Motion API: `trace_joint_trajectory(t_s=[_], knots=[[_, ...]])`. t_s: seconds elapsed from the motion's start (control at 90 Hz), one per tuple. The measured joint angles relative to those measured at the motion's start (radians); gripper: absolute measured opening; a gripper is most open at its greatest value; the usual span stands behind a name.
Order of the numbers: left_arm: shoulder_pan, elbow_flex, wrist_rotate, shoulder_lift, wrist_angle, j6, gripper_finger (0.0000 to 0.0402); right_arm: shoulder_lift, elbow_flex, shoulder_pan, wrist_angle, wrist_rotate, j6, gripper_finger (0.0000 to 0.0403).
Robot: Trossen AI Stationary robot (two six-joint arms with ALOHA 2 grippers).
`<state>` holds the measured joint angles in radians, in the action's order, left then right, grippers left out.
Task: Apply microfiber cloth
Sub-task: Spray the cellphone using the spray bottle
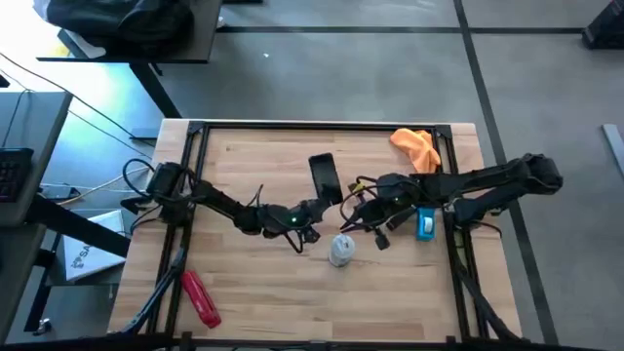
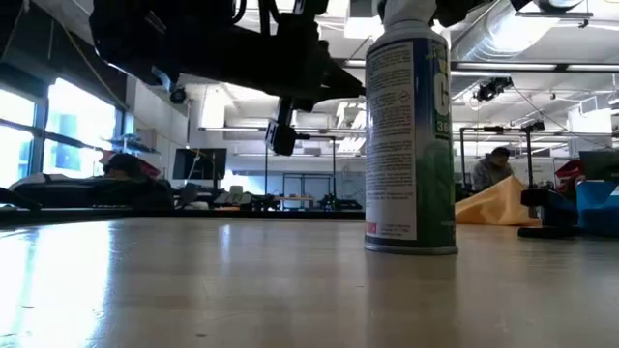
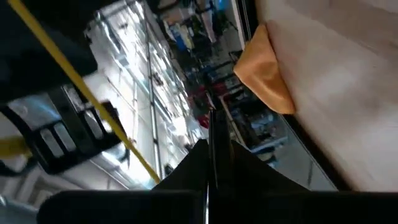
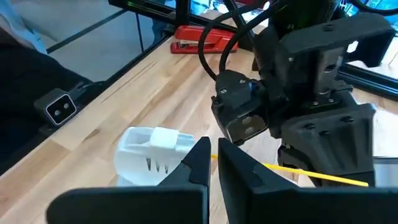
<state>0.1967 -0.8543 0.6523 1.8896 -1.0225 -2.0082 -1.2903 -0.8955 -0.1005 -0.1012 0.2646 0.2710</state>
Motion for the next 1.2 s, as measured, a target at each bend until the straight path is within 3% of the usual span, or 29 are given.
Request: trace_joint_trajectory(t_s=[0.244,0.444,0.756,1.2], knots=[[0.007,0.0,0.023,0.0,-0.005,-0.089,0.0016,0.0,0.0,0.008,0.029,0.007,0.045,0.0],[0.042,0.029,0.106,0.0,-0.005,-0.048,0.0016,-0.003,-0.001,0.04,0.05,0.1,0.096,0.0],[0.088,0.054,0.117,0.0,-0.02,-0.02,0.0016,-0.066,-0.001,0.102,0.088,0.263,0.109,0.0],[0.065,0.055,0.093,0.0,-0.024,0.041,0.0016,-0.096,-0.005,0.108,0.061,0.271,0.054,0.0]])
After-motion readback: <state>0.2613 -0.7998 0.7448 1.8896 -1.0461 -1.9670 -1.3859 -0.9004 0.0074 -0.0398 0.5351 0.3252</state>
